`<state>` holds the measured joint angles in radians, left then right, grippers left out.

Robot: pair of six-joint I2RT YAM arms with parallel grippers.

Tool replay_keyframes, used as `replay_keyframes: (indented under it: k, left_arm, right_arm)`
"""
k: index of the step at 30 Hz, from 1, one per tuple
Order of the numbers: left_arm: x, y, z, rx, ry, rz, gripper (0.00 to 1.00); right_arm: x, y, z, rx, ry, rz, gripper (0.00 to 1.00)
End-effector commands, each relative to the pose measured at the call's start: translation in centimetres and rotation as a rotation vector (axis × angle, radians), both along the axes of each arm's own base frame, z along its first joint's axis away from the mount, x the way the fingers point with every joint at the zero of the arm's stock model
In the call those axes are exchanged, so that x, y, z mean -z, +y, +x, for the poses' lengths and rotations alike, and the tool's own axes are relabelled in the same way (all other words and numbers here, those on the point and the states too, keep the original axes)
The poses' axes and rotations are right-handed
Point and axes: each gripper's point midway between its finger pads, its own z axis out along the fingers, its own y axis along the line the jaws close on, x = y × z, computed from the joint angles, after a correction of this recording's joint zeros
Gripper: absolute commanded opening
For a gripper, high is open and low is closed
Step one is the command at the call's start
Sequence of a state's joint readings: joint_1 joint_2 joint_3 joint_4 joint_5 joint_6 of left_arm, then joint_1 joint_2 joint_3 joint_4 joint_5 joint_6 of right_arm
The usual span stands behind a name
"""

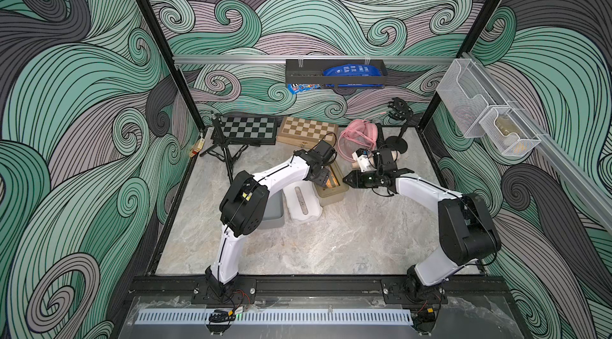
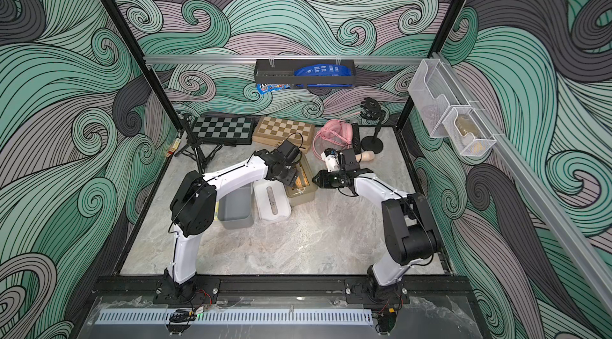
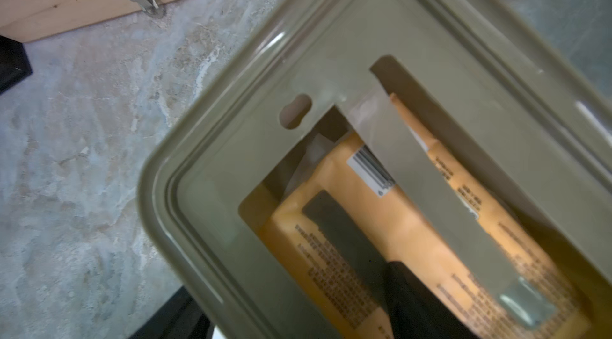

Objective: Put the tissue paper into the tissue box
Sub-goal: Close the box lid on the tissue box.

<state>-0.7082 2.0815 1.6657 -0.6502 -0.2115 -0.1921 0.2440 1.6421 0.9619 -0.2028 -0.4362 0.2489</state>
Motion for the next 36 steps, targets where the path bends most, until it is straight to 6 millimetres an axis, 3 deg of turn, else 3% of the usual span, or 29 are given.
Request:
replay_keyframes:
  k: [1,10,20,24,32,36]
  left_arm:
    - [5.8,2.5,-4.7,0.008,0.249,0.078,0.79]
    - [7.4,2.9,-5.6,-0.006,0.321,0.034,0.8]
    - [6.4,2.8,-3.9,0.01,0.264,0.069,0.82]
    - [6.3,2.9,-3.4,0.02,0.246,0.082,0.83]
    - [6.2,3.0,-3.2,0.037,0.236,0.096,0.83]
    - [5.9,3.2,-3.2,0.036,0.223,0.103,0.83]
  right_arm:
    - [9.4,-4.0,-6.7,0.04,0.34,-0.249,0.27]
    - [11.4,-4.8,-8.5,0.059,0.424,-0.305,0.27]
    - [13.2,-6.8,-12.5,0.072,0.475,-0.524,0.26]
    - [13.5,-6.4,-13.3,0.043,0.482,-0.569,0.28]
    - [12.7,-4.8,-11.9,0.012,0.457,-0.533,0.44]
    - [12.1,-4.9,-11.8,-0.013,0.463,-0.556,0.46]
